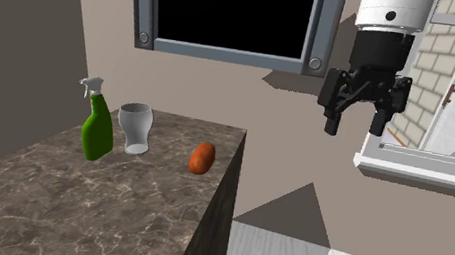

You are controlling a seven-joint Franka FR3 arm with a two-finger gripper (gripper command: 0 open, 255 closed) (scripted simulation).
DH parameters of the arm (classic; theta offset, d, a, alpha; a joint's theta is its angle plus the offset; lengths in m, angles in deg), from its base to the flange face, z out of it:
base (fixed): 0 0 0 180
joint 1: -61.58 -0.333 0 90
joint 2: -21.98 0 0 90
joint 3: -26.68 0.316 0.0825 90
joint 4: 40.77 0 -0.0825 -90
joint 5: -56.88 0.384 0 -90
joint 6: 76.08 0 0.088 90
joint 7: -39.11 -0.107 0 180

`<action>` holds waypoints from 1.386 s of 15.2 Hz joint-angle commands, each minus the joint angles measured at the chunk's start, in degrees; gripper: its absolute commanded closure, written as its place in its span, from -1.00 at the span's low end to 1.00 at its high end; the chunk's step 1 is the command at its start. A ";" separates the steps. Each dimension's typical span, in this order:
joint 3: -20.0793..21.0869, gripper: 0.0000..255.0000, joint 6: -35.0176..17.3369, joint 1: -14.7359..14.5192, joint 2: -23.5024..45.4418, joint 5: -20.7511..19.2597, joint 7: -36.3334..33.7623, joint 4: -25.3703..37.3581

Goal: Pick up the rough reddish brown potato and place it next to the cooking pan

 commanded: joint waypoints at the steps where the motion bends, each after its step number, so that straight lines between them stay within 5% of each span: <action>1: 0.00 -1.00 0.00 0.00 0.00 0.00 0.00 0.00; 11: 6.47 -1.00 -12.22 -1.15 17.65 5.82 -13.57 4.60; 21: 10.52 -1.00 -20.35 -1.99 38.67 7.60 -25.69 17.23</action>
